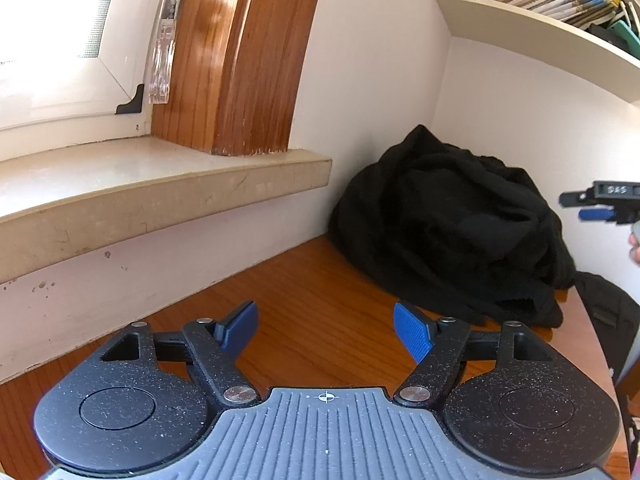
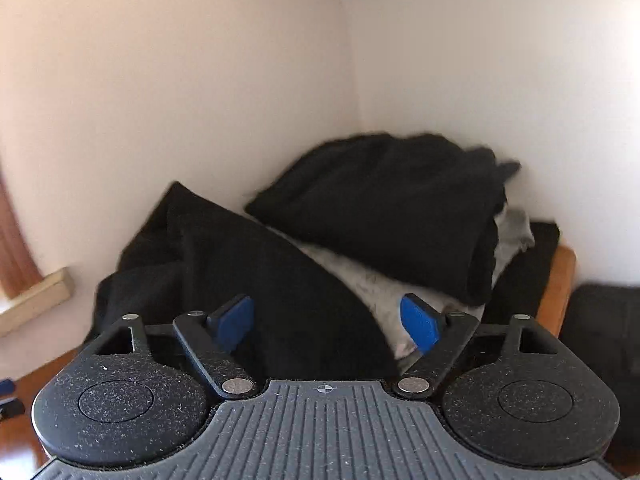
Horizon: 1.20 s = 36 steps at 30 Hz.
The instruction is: Fold clothes
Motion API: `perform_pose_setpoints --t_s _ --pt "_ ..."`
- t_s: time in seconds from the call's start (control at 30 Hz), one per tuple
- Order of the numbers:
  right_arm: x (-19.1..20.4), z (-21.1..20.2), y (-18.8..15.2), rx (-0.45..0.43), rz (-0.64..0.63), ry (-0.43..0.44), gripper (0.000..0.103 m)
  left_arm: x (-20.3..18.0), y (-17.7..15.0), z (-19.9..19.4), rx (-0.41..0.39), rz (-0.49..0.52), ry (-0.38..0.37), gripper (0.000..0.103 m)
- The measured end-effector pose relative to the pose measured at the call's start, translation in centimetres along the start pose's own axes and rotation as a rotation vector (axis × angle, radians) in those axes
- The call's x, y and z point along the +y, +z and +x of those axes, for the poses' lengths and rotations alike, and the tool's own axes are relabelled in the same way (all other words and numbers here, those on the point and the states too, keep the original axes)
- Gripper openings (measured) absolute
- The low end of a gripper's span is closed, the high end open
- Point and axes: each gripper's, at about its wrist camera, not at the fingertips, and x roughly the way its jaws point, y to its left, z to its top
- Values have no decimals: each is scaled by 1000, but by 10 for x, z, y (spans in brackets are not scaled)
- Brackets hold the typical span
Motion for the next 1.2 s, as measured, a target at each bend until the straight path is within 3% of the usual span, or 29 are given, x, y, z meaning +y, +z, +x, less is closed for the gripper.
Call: perform_pose_setpoints --t_s 0.07,0.13,0.2,0.27,0.33,0.5,0.7,0.73,0.83,1.2 --pt "8 -16 4 -47 -82 -21 81 -1 1 1 2 2 -1 78" --pt "24 -32 2 -80 -206 30 80 -2 1 2 5 8 -3 78" --pt "44 -40 -5 -63 -319 111 69 -3 1 4 5 14 -4 78" --pt "67 -43 -17 -27 -421 169 51 -3 0 4 5 15 -7 79" --pt "90 -42 -33 31 -495 227 46 -3 0 4 6 17 -9 79" --pt "114 -11 -68 176 -530 265 49 -4 -1 3 7 20 -19 79" --pt "118 17 -92 203 -547 189 56 -4 -2 0 6 21 -22 79" --pt "118 19 -93 196 -544 179 55 -4 -2 0 6 21 -22 79" --pt "116 19 -91 151 -513 175 34 -4 -2 0 8 20 -22 79" --pt "91 -47 -16 -163 -289 238 30 -6 -3 0 13 27 -25 80"
